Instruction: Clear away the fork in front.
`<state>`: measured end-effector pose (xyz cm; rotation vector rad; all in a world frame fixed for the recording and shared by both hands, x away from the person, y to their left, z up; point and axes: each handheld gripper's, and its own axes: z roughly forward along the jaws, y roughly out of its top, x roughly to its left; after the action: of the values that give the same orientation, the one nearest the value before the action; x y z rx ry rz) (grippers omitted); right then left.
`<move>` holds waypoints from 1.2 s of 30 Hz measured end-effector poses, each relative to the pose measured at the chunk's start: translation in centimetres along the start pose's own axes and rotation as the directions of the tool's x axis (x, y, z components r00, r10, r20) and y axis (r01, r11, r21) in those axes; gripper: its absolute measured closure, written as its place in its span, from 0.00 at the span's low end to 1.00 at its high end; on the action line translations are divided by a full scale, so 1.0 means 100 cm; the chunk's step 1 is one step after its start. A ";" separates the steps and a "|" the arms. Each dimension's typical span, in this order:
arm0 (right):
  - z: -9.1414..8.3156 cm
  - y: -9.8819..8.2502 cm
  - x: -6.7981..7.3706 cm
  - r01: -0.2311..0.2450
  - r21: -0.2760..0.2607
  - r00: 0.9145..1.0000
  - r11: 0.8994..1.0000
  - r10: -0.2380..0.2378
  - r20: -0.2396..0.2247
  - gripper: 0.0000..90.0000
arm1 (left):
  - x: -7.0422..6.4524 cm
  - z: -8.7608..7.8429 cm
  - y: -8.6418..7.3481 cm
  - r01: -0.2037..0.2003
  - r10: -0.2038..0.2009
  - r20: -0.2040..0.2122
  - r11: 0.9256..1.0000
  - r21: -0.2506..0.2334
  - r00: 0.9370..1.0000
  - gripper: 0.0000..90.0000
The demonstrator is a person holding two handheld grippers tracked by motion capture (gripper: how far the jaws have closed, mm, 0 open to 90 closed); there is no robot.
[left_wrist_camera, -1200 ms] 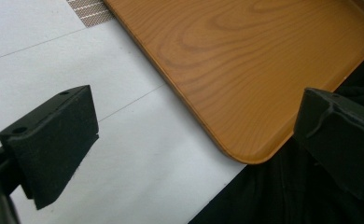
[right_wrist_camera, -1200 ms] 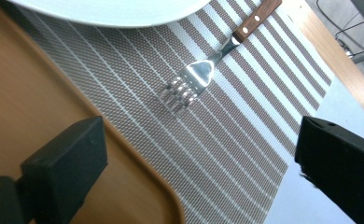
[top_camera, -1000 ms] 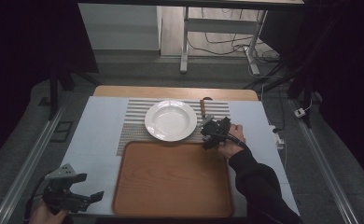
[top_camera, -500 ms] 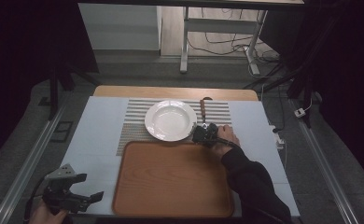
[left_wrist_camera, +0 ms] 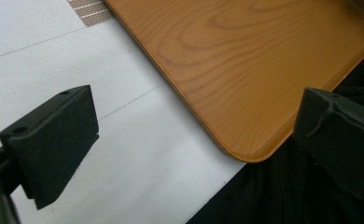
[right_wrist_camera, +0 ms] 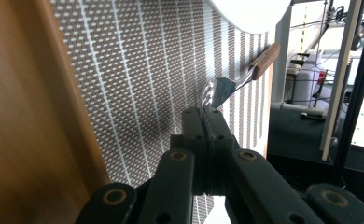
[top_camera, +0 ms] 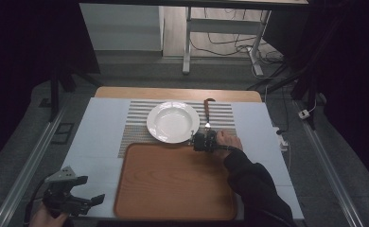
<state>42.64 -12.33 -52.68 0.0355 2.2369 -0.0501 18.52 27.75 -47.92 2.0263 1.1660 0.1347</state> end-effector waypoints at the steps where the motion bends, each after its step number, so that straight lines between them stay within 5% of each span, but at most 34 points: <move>1: -0.001 0.000 0.001 -0.006 -0.011 1.000 1.000 0.007 0.025 1.00 | 0.000 0.000 0.000 -0.001 0.001 0.000 1.000 -0.001 1.000 0.00; 3: -0.005 0.000 -0.003 -0.002 -0.008 1.000 1.000 0.002 -0.029 1.00 | 0.000 0.000 0.000 0.000 0.000 0.000 1.000 -0.001 1.000 0.00; 7: -0.012 -0.003 -0.004 -0.028 -0.038 0.999 0.999 0.029 0.020 1.00 | 0.000 0.000 0.000 -0.003 0.003 0.002 1.000 -0.002 1.000 0.00; 9: -0.017 -0.004 -0.008 -0.037 -0.033 0.999 0.999 0.036 -0.021 1.00 | 0.000 0.000 0.000 -0.003 0.003 0.004 1.000 -0.002 1.000 0.00; 10: -0.020 -0.004 -0.007 -0.038 -0.025 0.999 0.999 0.039 0.022 1.00 | 0.000 0.000 0.000 -0.003 0.003 0.004 1.000 -0.002 1.000 0.00; 11: -0.021 -0.006 -0.009 -0.044 -0.041 0.999 0.998 0.043 -0.017 1.00 | 0.000 0.000 0.000 -0.005 0.005 0.005 1.000 -0.003 1.000 0.00; 12: -0.023 -0.006 -0.009 -0.047 -0.034 0.999 0.998 0.048 0.016 1.00 | -0.001 0.000 0.000 -0.005 0.005 0.005 1.000 -0.003 1.000 0.00; 18: -0.039 -0.013 -0.014 -0.105 -0.055 0.994 0.993 0.106 0.009 1.00 | -0.001 -0.001 0.000 -0.002 0.002 0.009 1.000 -0.005 1.000 0.00; 31: -0.072 -0.031 -0.022 -0.227 -0.162 0.974 0.960 0.223 -0.043 1.00 | -0.002 0.000 0.002 -0.013 0.013 0.019 1.000 -0.013 1.000 0.00; 35: -0.088 -0.039 -0.021 -0.278 -0.206 0.960 0.938 0.266 -0.086 1.00 | -0.002 0.001 0.004 -0.028 0.028 0.042 1.000 -0.015 0.999 0.00; 36: -0.092 -0.040 -0.020 -0.307 -0.214 0.951 0.927 0.292 -0.103 1.00 | -0.002 0.001 0.004 -0.028 0.028 0.042 1.000 -0.015 0.999 0.00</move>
<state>36.49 -15.90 -45.39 0.2580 2.2679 0.3797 18.74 27.37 -47.65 2.0242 1.1078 0.1128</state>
